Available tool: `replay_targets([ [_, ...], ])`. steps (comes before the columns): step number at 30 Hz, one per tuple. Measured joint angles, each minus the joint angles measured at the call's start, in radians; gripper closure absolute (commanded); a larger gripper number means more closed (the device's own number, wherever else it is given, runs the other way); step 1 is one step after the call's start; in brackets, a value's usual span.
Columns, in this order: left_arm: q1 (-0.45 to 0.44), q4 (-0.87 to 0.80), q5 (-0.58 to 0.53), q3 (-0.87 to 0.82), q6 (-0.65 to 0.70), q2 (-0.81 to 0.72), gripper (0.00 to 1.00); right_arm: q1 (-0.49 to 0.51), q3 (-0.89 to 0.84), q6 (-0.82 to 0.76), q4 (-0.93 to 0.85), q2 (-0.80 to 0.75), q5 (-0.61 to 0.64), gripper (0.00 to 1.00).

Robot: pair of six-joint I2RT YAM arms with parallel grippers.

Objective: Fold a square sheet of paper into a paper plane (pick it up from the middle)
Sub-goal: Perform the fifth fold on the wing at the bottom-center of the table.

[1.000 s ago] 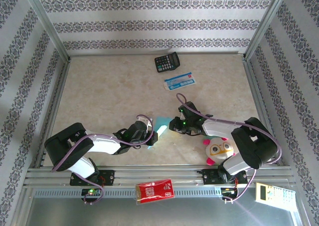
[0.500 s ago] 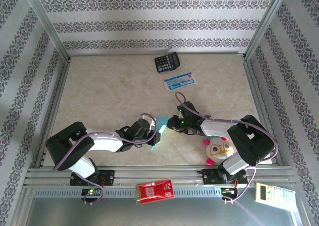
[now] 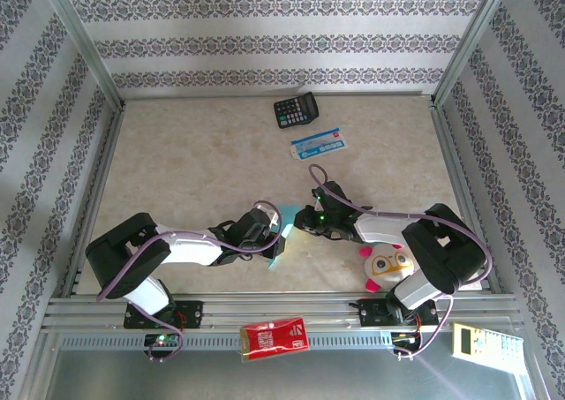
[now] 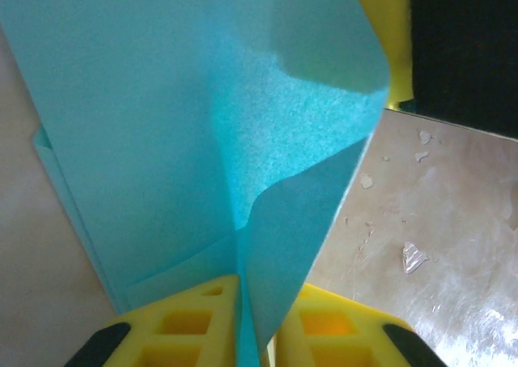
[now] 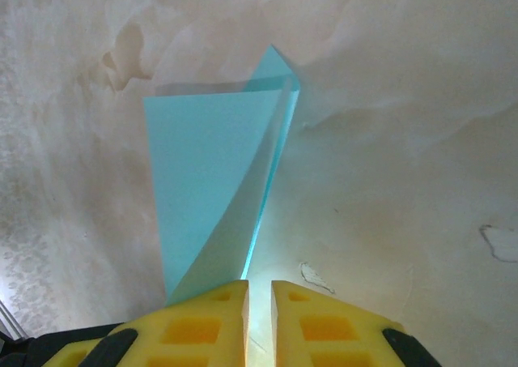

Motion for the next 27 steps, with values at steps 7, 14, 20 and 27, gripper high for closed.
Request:
replay_targets([
  [7,0.000,-0.009,0.003,-0.003,0.004,-0.013,1.00,-0.003,-0.015,-0.009,-0.011,-0.034,0.001,0.83],
  [14,0.002,0.105,0.066,-0.069,-0.051,-0.053,1.00,-0.050,-0.027,-0.078,-0.082,-0.156,0.008,0.81],
  [20,0.010,0.248,0.151,-0.114,-0.138,-0.006,1.00,-0.069,-0.028,-0.139,-0.117,-0.224,0.001,0.81],
  [27,0.043,0.394,0.238,-0.142,-0.230,0.068,1.00,-0.069,-0.028,-0.201,-0.159,-0.232,-0.027,0.81],
])
